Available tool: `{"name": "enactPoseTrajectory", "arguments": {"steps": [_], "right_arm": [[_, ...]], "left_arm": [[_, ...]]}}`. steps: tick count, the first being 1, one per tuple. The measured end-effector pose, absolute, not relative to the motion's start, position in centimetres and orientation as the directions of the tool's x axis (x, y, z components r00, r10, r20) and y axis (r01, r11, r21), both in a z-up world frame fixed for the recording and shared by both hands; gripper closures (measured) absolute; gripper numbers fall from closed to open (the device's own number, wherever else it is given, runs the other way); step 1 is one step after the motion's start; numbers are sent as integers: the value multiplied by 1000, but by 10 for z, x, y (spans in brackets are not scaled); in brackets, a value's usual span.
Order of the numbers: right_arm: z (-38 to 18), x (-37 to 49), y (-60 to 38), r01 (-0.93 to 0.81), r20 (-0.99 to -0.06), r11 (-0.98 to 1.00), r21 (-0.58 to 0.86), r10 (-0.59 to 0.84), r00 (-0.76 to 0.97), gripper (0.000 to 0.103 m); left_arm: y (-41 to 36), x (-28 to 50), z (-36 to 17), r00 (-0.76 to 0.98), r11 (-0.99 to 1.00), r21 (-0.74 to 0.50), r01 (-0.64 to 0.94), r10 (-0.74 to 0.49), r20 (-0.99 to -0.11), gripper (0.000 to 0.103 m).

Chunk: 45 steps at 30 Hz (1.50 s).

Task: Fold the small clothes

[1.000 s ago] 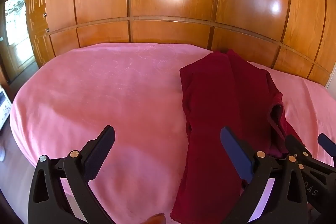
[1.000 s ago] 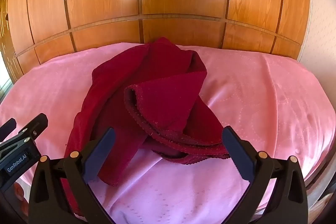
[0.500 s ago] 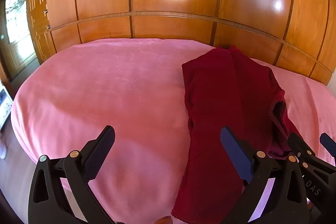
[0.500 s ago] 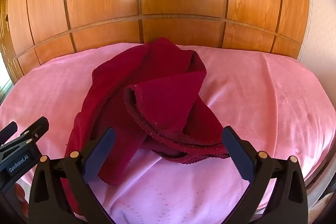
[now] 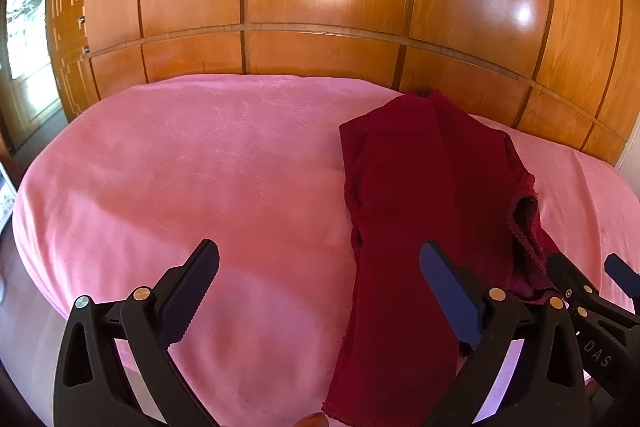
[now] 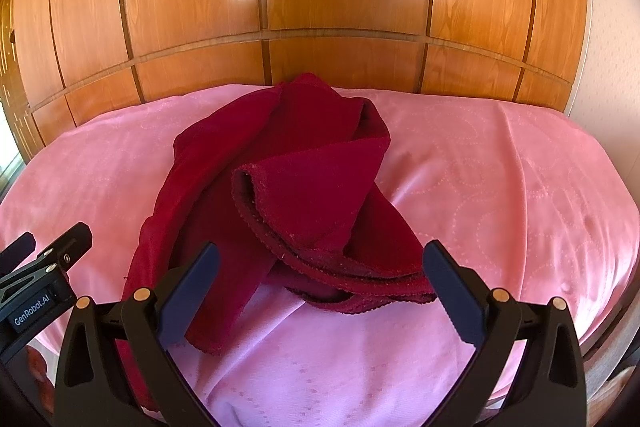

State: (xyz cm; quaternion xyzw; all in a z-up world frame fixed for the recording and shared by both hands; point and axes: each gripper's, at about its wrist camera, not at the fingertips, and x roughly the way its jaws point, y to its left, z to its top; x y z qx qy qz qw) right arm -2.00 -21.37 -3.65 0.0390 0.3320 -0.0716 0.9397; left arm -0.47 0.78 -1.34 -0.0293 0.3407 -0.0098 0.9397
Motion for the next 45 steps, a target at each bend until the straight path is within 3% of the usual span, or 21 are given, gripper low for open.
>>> {"name": "enactPoseTrajectory", "arguments": {"steps": [45], "right_arm": [[-33, -23, -217, 146, -630, 988, 50, -82, 772, 2]], "left_arm": [[1, 1, -7, 756, 998, -60, 19, -53, -653, 3]]}}
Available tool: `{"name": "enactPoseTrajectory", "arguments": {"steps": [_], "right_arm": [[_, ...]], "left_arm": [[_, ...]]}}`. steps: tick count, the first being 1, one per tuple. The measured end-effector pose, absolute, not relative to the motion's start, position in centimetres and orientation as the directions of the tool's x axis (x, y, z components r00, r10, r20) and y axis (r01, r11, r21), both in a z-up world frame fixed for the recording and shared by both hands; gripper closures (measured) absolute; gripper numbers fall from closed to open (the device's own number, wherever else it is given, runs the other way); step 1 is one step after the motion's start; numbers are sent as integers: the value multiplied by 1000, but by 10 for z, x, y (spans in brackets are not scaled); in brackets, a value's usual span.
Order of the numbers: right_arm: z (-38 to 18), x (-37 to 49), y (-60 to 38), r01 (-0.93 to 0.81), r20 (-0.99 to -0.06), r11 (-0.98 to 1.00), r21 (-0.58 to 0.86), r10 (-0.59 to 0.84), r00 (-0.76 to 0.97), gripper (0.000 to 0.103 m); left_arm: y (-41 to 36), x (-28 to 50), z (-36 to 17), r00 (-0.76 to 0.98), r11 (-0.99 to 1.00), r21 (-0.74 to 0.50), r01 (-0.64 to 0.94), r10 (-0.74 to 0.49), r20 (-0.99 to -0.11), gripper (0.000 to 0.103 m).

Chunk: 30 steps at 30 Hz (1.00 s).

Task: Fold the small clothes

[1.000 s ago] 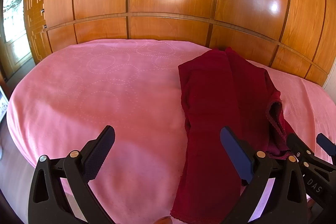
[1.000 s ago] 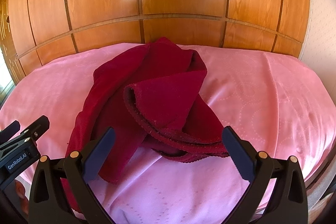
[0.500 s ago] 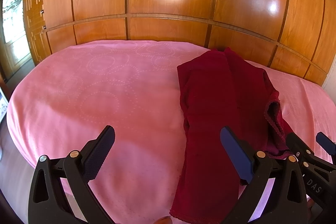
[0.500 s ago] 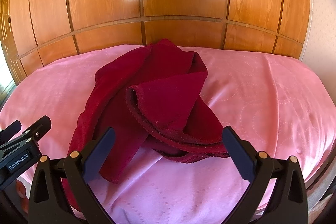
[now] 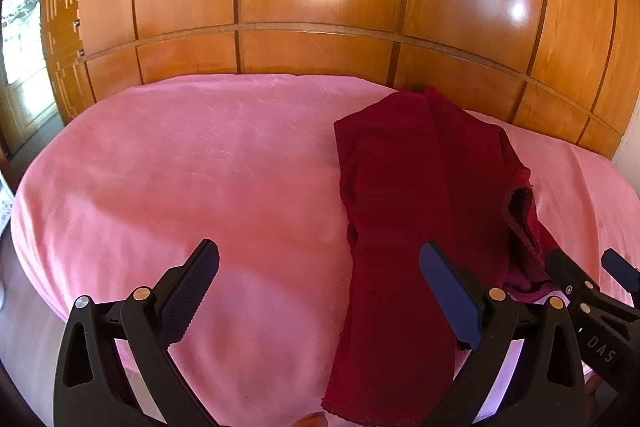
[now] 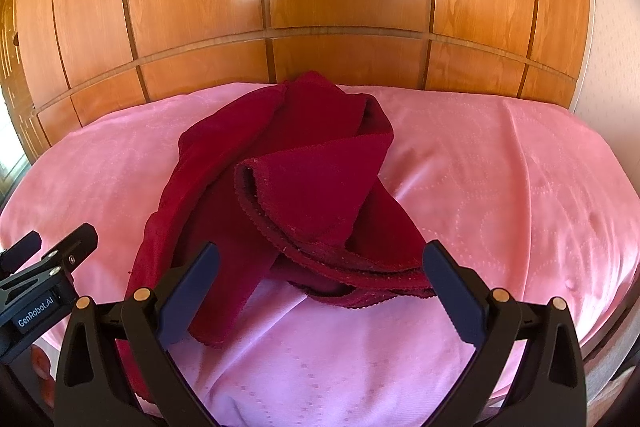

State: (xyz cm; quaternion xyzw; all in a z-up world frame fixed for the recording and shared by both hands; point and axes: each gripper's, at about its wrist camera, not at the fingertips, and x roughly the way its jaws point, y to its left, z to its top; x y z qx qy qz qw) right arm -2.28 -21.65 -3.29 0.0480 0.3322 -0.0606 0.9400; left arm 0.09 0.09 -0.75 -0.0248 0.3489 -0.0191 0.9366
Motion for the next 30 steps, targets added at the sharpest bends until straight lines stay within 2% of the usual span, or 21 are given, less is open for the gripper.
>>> {"name": "enactPoseTrajectory", "arguments": {"steps": [1, 5, 7, 10, 15, 17, 18, 19, 20, 21, 22, 23, 25, 27, 30], "right_arm": [[-32, -23, -218, 145, -626, 988, 55, -79, 775, 2], [-30, -24, -227, 138, -614, 987, 79, -61, 787, 2], [-28, -21, -233, 118, -611, 987, 109, -27, 791, 2], [-26, -11, -234, 93, -607, 991, 92, -18, 795, 2], [-27, 19, -223, 31, -608, 997, 70, 18, 794, 7], [-35, 35, -215, -7, -627, 998, 57, 41, 778, 15], [-40, 42, -212, -21, -642, 999, 47, 46, 766, 28], [-47, 51, -210, -31, -661, 999, 22, 38, 750, 45], [-52, 58, -210, -37, -678, 999, 7, 31, 735, 53], [-55, 62, -213, -33, -689, 999, 5, 27, 725, 71], [-56, 64, -223, -11, -691, 1000, 15, 18, 723, 76], [-54, 64, -233, 14, -685, 1000, 16, 1, 728, 76], [-48, 62, -261, 87, -665, 996, 5, -61, 744, 83], [-44, 61, -289, 160, -652, 987, -3, -123, 748, 84], [-47, 64, -340, 289, -665, 957, 0, -216, 715, 84]], "left_arm": [[1, 2, -9, 752, 997, -71, 27, -67, -656, 4], [14, 10, -19, 687, 955, -281, 94, -267, -676, 4], [19, 16, -25, 640, 935, -341, 96, -320, -698, 4], [23, 18, -27, 627, 916, -380, 130, -373, -684, 4], [24, 14, -26, 633, 912, -363, 190, -396, -665, 5], [19, 13, -28, 621, 911, -347, 222, -406, -671, 11], [14, 13, -29, 605, 907, -344, 243, -419, -677, 17], [9, 13, -33, 579, 902, -339, 267, -432, -691, 19], [5, 12, -36, 563, 899, -333, 284, -437, -701, 19], [-2, 11, -41, 539, 894, -321, 312, -445, -715, 22], [-6, 10, -45, 518, 889, -313, 335, -451, -726, 26], [-11, 9, -49, 498, 885, -302, 356, -453, -739, 34], [-20, 8, -58, 469, 879, -282, 384, -449, -761, 40], [-25, 12, -65, 445, 875, -284, 393, -451, -774, 54], [-24, 20, -70, 434, 874, -299, 382, -456, -777, 68]]}}
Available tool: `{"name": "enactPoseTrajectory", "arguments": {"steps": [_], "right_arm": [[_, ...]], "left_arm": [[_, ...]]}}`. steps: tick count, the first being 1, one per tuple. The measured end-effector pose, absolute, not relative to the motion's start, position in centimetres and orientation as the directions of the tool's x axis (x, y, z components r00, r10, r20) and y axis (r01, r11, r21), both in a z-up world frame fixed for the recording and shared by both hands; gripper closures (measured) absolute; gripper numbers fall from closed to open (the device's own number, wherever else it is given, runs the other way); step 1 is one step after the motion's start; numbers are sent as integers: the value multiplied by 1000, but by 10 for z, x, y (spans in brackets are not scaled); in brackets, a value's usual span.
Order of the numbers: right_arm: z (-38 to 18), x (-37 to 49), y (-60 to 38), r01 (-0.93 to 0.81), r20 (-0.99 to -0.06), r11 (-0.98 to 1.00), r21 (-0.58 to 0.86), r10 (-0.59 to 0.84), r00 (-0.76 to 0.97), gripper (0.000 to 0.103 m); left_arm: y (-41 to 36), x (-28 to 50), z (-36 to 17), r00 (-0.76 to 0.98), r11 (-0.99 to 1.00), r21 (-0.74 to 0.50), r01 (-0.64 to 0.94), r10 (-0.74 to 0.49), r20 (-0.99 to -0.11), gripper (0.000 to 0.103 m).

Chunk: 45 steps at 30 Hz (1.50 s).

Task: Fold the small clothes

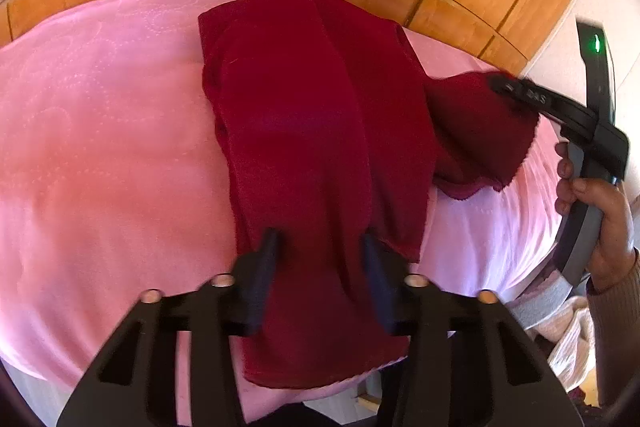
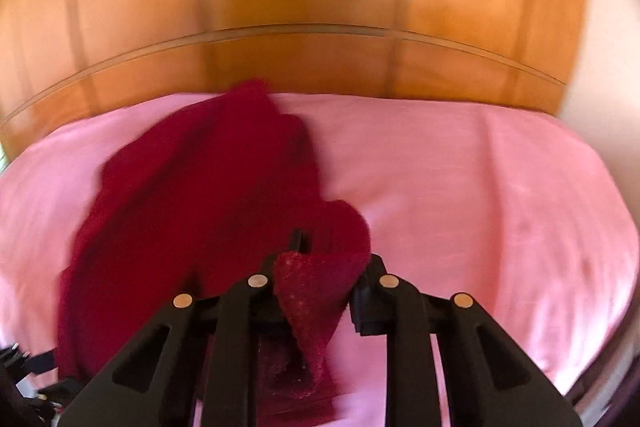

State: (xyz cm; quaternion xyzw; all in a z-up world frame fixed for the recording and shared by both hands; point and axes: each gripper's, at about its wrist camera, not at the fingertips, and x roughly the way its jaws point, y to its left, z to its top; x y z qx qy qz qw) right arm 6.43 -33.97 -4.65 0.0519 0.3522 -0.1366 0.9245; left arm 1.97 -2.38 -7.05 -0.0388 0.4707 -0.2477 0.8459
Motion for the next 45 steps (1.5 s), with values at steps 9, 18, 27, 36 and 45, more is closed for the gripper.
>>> {"name": "enactPoseTrajectory", "arguments": {"steps": [9, 18, 27, 36, 45], "right_arm": [[-40, 42, -387, 399, -643, 913, 90, -252, 723, 23], [-40, 27, -320, -61, -592, 888, 456, 354, 724, 31], [-88, 69, -272, -54, -664, 821, 568, 496, 559, 48], [-59, 75, -241, -153, -670, 910, 386, 391, 631, 95], [19, 65, -333, 54, -564, 998, 42, -21, 825, 96]], "left_arm": [[4, 27, -77, 430, 871, -391, 298, -488, -759, 72], [25, 31, -91, 465, 854, -483, 192, -513, -722, 58], [24, 31, -91, 428, 827, -531, 184, -554, -714, 45], [30, 23, -69, 447, 799, -533, 280, -599, -664, 93], [112, 73, -4, 691, 833, -525, 175, -483, -537, 103]]}}
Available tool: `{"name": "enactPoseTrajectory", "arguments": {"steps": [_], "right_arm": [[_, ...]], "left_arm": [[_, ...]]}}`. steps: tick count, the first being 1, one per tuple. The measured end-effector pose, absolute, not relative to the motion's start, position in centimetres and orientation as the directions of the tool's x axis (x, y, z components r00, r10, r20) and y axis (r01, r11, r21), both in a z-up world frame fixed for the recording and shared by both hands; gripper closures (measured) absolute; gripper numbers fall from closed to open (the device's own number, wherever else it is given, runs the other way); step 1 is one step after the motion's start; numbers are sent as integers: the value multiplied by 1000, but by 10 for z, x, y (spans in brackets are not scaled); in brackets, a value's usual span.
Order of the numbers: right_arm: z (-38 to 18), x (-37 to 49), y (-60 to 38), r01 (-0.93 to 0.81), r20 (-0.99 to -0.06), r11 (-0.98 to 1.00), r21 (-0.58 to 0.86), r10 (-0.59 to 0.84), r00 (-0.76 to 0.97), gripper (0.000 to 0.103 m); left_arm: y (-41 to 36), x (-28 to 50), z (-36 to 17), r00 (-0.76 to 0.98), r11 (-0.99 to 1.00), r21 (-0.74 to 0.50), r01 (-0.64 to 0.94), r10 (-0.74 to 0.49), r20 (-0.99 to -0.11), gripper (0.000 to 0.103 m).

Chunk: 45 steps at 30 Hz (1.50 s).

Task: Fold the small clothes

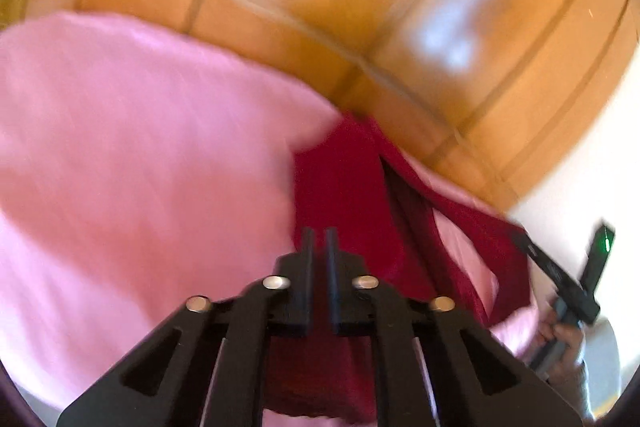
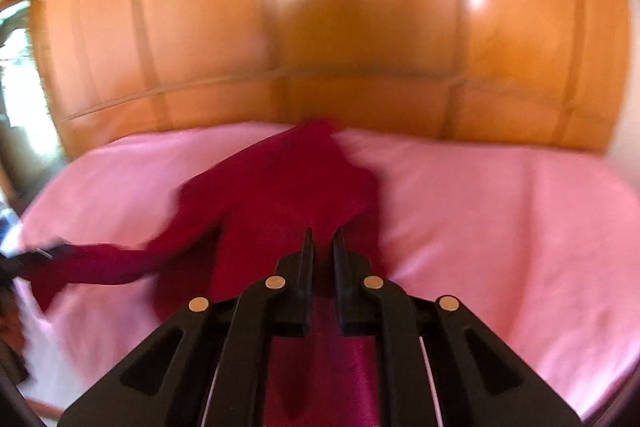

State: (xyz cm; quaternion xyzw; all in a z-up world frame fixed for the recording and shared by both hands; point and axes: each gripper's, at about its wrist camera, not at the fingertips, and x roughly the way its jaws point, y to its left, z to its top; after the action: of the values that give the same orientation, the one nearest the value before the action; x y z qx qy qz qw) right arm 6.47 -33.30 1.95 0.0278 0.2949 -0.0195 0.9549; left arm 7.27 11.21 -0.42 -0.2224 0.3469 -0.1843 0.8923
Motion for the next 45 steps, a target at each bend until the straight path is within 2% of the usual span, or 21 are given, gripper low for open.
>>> {"name": "enactPoseTrajectory", "arguments": {"steps": [3, 7, 9, 10, 11, 12, 13, 14, 17, 19, 22, 25, 27, 28, 29, 30, 31, 33, 34, 41, 45], "right_arm": [[23, 87, -380, 175, -564, 985, -12, -151, 812, 96], [7, 127, -448, 348, -613, 936, -49, -303, 730, 96], [-1, 142, -476, 406, -639, 912, -66, -351, 684, 96], [-12, 152, -492, 443, -660, 893, -74, -377, 650, 96], [-20, 162, -502, 466, -676, 881, -81, -392, 624, 96], [-28, 166, -513, 487, -691, 869, -88, -405, 599, 96], [-40, 176, -526, 510, -712, 854, -104, -423, 561, 96], [-46, 180, -531, 521, -722, 846, -115, -432, 541, 96], [-71, 195, -554, 568, -770, 816, -111, -432, 470, 88], [-76, 195, -564, 592, -773, 801, -96, -434, 463, 54], [-71, 181, -559, 605, -751, 793, -75, -444, 489, 31], [-62, 159, -542, 573, -733, 819, -39, -414, 540, 20], [-58, 147, -526, 547, -719, 836, -30, -398, 569, 18], [-59, 149, -518, 535, -714, 845, -28, -391, 580, 18], [-56, 143, -509, 522, -708, 853, -24, -382, 593, 16], [-56, 139, -501, 508, -705, 861, -14, -369, 606, 14], [-55, 133, -491, 488, -705, 873, 0, -346, 619, 14], [-55, 125, -473, 453, -709, 891, 15, -310, 633, 14], [-56, 121, -463, 433, -713, 901, 22, -289, 639, 14], [-73, 109, -414, 345, -739, 937, 48, -198, 644, 14], [-82, 111, -402, 319, -753, 946, 57, -169, 636, 14]], "left_arm": [[132, 102, 12, 751, 856, -498, 141, -421, -510, 103], [151, 151, 22, 774, 902, -431, 38, -299, -558, 103], [146, 161, 24, 770, 903, -425, 55, -310, -558, 103], [140, 161, 23, 766, 908, -414, 63, -310, -563, 99], [136, 160, 20, 752, 908, -411, 81, -326, -572, 71], [129, 159, 16, 739, 901, -423, 97, -350, -576, 32], [122, 153, 10, 737, 881, -458, 124, -390, -552, 23], [114, 148, 5, 727, 875, -461, 148, -412, -550, 22], [79, 136, -15, 660, 891, -404, 208, -433, -614, 22], [53, 117, -32, 612, 898, -339, 282, -440, -657, 22], [20, 81, -55, 555, 892, -225, 392, -425, -715, 22], [2, 54, -73, 471, 855, -208, 475, -447, -760, 22], [-7, 40, -84, 434, 839, -196, 507, -445, -783, 22], [-13, 34, -91, 456, 850, -129, 511, -395, -798, 23], [-16, 33, -98, 472, 856, -68, 512, -346, -811, 35], [-17, 35, -104, 469, 857, -41, 514, -320, -823, 56], [-14, 41, -109, 455, 864, -55, 500, -316, -832, 60], [7, 53, -103, 441, 873, -165, 458, -385, -811, 83], [21, 62, -97, 441, 878, -217, 427, -411, -798, 87], [110, 121, -51, 638, 905, -357, 230, -417, -647, 91], [173, 189, -25, 762, 909, -414, 49, -302, -573, 91]]}}
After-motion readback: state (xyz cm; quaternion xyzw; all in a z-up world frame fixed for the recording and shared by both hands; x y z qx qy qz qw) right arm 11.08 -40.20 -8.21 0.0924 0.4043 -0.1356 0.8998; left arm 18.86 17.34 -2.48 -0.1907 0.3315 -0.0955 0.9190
